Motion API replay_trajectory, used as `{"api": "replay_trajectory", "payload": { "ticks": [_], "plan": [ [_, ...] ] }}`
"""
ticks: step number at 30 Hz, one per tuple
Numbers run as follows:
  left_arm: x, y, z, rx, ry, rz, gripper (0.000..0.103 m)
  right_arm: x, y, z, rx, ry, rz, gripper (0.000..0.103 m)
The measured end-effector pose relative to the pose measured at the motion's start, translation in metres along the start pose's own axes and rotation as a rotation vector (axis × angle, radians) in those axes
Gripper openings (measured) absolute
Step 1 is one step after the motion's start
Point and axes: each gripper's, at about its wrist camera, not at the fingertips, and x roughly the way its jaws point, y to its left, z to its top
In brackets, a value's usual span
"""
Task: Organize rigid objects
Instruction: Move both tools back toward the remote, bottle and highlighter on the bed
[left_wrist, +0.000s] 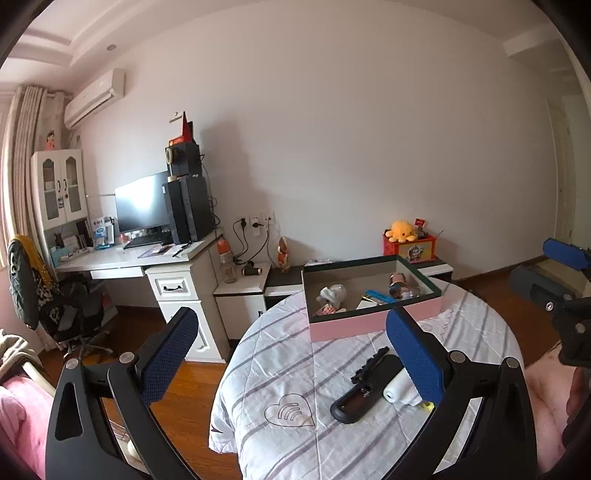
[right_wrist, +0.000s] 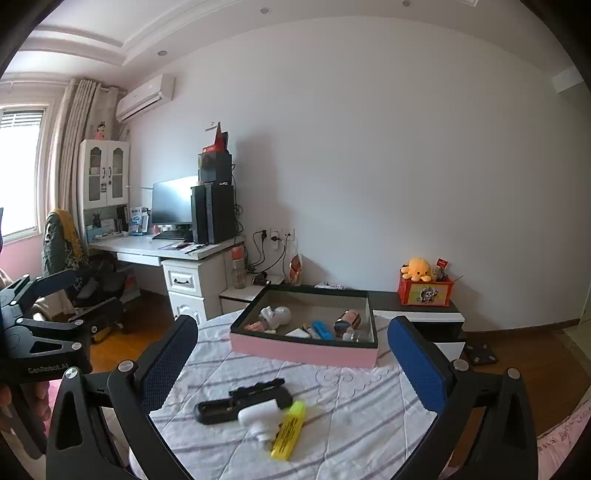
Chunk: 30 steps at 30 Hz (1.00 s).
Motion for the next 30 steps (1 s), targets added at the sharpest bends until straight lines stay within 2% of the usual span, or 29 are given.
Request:
{"api": "replay_trajectory", "payload": {
  "ticks": [5, 13, 25, 30],
  "plan": [
    [-0.013, -0.002, -0.001, -0.001, -0.01, -0.029, 0.103, -0.013, 0.009, -0.002, -0.021, 0.005, -0.007, 0.103],
    [-0.024, -0.003, -0.006, 0.011, -0.009, -0.007, 0.103, -0.025, 0.016, -0.006, -0.031, 0.007, -0.006, 0.103],
    [-0.025, 0.007, -0.012, -0.013, 0.006, 0.025, 0.103, -0.02, 0.016, -0.014, -0.021, 0.032, 0.005, 0.103],
    [-0.02, 0.006, -0.014, -0.01, 0.017, 0.016, 0.103, -0.016, 0.015, -0.016, -0.018, 0.045, 0.007, 0.103]
  ]
}}
